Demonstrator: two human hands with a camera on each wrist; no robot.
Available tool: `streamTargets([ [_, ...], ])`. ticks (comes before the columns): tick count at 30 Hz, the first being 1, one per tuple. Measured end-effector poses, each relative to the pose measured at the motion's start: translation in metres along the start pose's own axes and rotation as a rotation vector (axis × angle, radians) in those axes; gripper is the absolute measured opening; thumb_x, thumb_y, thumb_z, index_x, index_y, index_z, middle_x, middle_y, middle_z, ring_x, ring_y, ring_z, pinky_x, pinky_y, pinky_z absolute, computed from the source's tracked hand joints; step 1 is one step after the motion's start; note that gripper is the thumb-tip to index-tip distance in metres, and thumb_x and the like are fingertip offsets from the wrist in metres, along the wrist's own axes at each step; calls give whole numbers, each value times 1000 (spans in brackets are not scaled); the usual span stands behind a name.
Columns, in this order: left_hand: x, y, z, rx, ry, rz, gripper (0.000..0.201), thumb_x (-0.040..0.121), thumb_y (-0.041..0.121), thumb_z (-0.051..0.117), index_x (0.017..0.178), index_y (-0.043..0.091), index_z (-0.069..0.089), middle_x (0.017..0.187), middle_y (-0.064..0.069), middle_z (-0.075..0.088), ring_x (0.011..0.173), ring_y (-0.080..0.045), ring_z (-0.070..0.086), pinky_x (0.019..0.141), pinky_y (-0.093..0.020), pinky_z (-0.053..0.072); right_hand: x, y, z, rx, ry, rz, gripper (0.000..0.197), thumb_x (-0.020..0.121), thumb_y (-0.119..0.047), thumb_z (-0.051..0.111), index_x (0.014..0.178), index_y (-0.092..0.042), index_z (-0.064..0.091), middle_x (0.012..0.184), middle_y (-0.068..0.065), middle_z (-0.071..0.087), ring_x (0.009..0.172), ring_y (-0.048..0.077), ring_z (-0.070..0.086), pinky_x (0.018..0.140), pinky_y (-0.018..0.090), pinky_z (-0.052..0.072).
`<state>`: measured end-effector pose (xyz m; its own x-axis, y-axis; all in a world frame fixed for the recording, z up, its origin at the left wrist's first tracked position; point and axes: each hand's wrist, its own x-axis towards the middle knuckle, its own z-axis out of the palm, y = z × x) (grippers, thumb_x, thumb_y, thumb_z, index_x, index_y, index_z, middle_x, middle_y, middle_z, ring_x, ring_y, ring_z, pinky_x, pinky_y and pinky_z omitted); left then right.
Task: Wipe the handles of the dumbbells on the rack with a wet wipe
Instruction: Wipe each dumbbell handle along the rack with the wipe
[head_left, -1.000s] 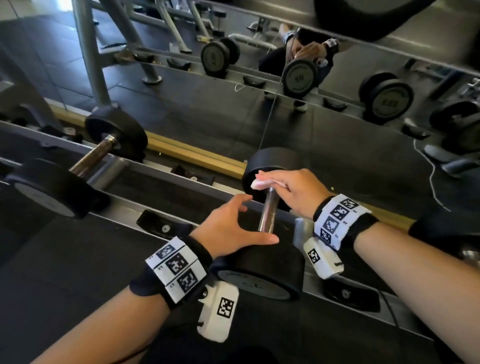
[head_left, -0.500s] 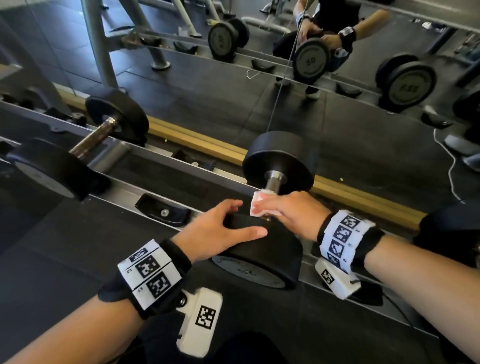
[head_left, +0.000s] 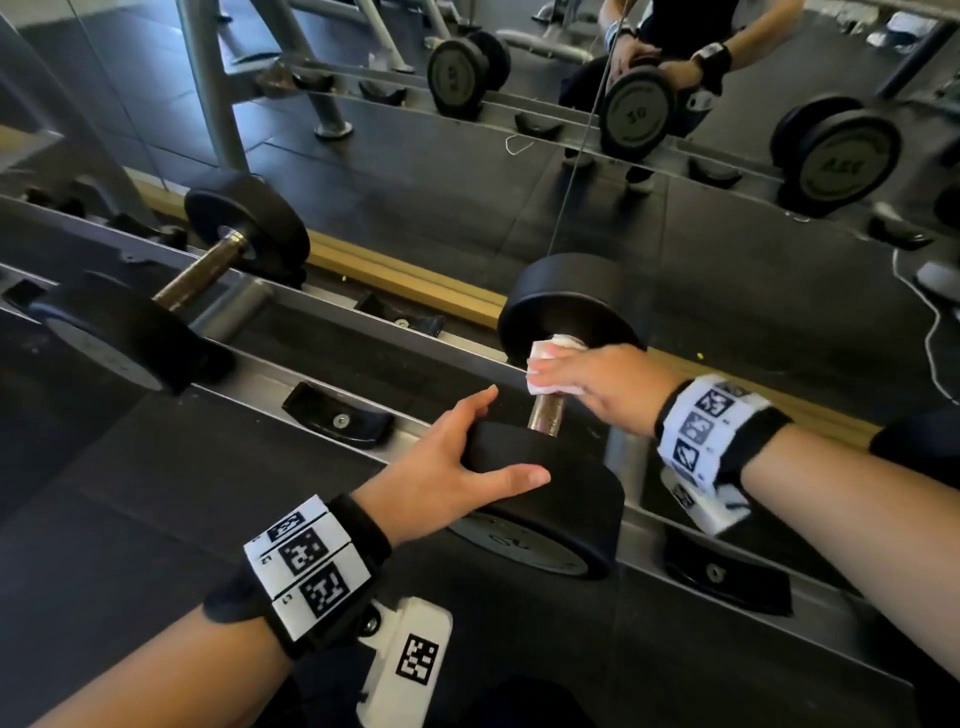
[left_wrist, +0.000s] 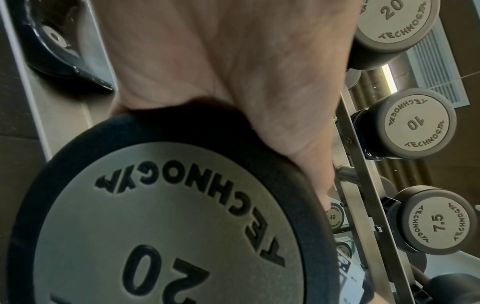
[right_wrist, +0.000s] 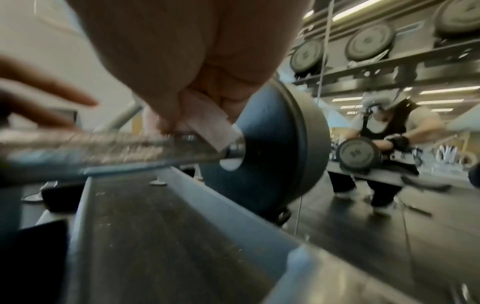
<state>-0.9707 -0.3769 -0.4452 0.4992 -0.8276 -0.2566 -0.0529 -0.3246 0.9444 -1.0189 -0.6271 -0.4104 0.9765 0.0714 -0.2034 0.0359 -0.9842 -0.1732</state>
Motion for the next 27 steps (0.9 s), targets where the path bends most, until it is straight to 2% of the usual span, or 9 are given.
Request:
streamTargets([
  [5,2,4,-2,22,-17,-21,115,54,73,77,151,39,24,130,21,46,110,2,60,91,-19,53,-15,-8,15,181,-16,33,35,99,-29,53,123,-53,59,136,-6,59,124,17,55,108,37,42],
  [8,4,9,-4,66,-38,-66,113,57,67,75,152,38,22,128,24,45,110,-1,59,88,-18,53,-19,-15,13,209,-126,-54,32,99,-33,53,125,-51,58,129,-11,61,119,12,56,106,40,42],
  [11,7,16,-5,110,-46,-130,122,54,68,76,155,38,14,126,22,41,111,-1,55,86,-14,49,-21,-16,13,248,-205,-63,31,100,-31,53,125,-49,61,139,-20,54,130,9,48,114,40,35],
  [13,11,20,-5,130,-39,-177,124,61,63,80,156,39,5,126,19,38,112,-3,53,90,-16,44,-22,-14,13,294,-203,-64,30,101,-28,53,121,-47,64,138,-25,52,131,7,46,115,36,32],
  [16,12,22,-2,137,-15,-212,123,66,54,83,156,41,-1,120,21,41,105,1,52,84,-13,42,-21,-13,9,377,-212,-75,28,99,-26,55,102,-52,65,116,-33,56,116,-4,53,102,25,34],
  [19,8,21,3,153,19,-201,131,51,70,82,153,48,2,147,10,36,127,-10,46,108,-32,41,-19,-8,-7,557,-249,-44,25,97,-25,58,95,-47,70,106,-22,68,100,0,62,94,31,47],
  [21,7,19,4,160,39,-197,136,39,81,78,151,52,6,152,8,33,133,-12,42,113,-37,38,-15,-5,-18,672,-147,-22,18,92,-39,58,100,-40,74,100,-21,69,94,-3,62,88,30,49],
  [24,9,15,4,137,41,-175,133,39,80,80,149,54,11,142,12,39,122,-3,50,100,-22,44,-4,-1,-21,725,168,8,22,91,-46,55,105,-44,71,100,-29,67,94,-8,60,83,27,46],
  [27,11,13,3,145,45,-171,127,42,78,82,147,57,14,128,22,41,113,4,53,82,-9,48,6,0,-9,439,135,-48,28,100,-29,49,117,-40,67,126,-24,61,116,-5,55,107,33,43],
])
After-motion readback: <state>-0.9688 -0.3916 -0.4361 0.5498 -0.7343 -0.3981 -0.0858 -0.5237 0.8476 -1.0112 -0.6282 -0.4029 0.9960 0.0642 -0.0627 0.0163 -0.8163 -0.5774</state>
